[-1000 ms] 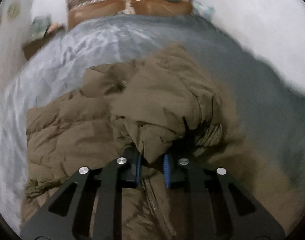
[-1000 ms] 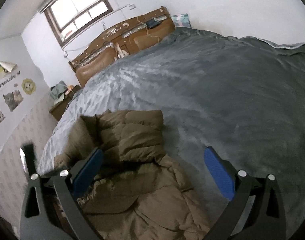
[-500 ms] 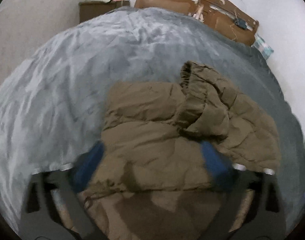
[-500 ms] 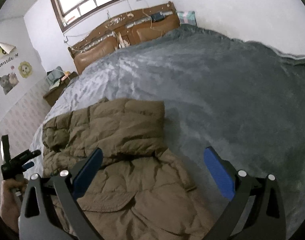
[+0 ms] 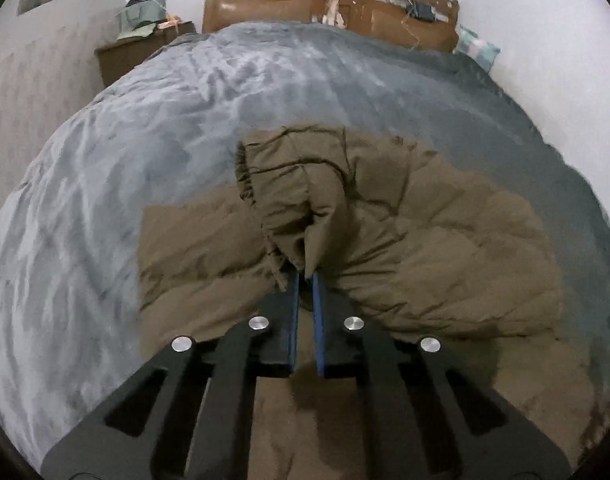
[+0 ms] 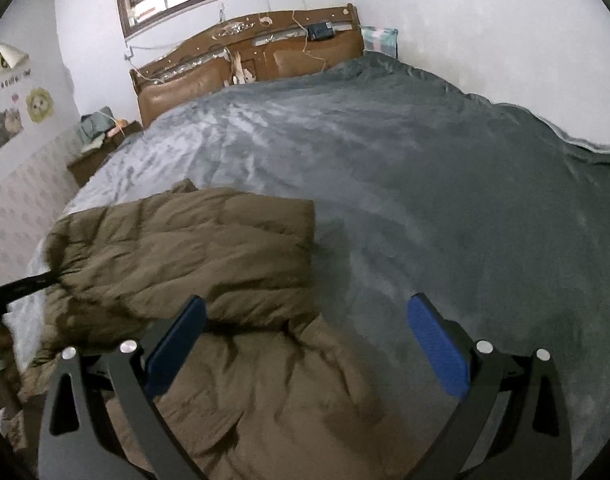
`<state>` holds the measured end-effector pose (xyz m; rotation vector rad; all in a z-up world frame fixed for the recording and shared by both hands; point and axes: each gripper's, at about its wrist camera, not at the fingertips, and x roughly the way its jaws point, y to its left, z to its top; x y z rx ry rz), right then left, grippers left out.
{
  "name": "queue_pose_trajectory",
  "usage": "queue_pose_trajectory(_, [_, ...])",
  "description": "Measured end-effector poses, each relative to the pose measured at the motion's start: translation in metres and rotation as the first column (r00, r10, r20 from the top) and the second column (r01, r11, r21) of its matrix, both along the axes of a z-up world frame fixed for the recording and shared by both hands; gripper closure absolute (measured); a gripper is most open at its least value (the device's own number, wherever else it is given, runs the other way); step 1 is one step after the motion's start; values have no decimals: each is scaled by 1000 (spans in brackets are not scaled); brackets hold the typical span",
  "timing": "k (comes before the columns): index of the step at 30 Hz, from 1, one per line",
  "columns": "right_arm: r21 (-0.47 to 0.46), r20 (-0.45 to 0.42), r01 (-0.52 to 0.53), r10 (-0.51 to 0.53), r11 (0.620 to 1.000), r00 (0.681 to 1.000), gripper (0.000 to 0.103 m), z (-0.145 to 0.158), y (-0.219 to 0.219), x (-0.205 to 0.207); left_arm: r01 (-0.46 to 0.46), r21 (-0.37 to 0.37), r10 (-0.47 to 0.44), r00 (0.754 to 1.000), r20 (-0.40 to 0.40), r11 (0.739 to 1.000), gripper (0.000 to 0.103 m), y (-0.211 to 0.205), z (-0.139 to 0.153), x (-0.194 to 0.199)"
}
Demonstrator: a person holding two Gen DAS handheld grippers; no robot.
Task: Fold large clothes
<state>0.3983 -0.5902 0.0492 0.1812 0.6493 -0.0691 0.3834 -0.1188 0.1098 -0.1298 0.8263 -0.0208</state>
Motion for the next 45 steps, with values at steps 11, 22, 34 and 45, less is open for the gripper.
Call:
queue_pose_trajectory(11, [-21, -49, -93, 92, 995, 995, 2, -5, 12, 15, -295, 38, 297, 950, -100, 955, 14, 53, -11, -42])
queue_pose_trajectory(22, [-18, -17, -68, 68, 998, 998, 2, 20, -19, -95, -187, 216, 188, 982, 15, 958, 3, 35, 14, -184])
queue_pose_trajectory(34, [-219, -261, -262, 202, 940, 944, 2, -1, -21, -196, -101, 319, 110, 994, -9, 942, 3, 90, 12, -322])
queue_pose_trajectory(45, [-31, -314, -245, 223, 969, 923, 4, -38, -22, -208, -86, 317, 112, 992, -65, 945, 3, 98, -15, -332])
